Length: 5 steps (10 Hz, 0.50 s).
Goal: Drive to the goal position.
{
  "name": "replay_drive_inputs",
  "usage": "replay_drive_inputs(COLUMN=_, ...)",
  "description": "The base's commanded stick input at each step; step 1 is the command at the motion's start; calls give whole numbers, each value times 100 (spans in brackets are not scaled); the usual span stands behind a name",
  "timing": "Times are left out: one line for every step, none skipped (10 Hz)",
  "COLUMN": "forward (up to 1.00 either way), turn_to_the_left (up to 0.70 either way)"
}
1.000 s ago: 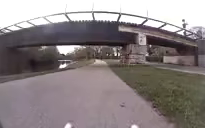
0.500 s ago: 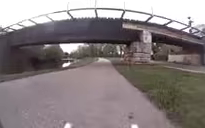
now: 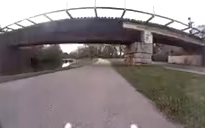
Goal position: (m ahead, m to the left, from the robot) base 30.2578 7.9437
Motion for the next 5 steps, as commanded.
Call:
replay_drive_inputs(forward=100, turn_to_the_left=0)
replay_drive_inputs(forward=100, turn_to_the_left=0)
replay_drive_inputs(forward=100, turn_to_the_left=0)
replay_drive_inputs(forward=100, turn_to_the_left=0)
replay_drive_inputs(forward=100, turn_to_the_left=0)
